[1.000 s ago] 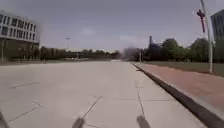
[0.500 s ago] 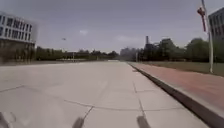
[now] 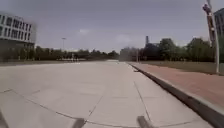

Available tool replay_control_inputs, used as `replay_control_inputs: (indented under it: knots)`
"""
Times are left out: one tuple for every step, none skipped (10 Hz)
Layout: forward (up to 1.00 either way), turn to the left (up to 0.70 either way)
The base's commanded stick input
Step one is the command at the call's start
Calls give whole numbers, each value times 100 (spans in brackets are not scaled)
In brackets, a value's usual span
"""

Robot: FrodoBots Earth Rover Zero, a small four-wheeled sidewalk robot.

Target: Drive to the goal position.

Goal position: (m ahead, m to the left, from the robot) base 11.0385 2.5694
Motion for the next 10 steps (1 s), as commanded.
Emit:
replay_control_inputs:
  knots:
    - [70,35]
    - [70,13]
    - [70,0]
    - [70,0]
    - [70,0]
    - [70,0]
    - [70,0]
    - [70,0]
    - [70,0]
    - [70,0]
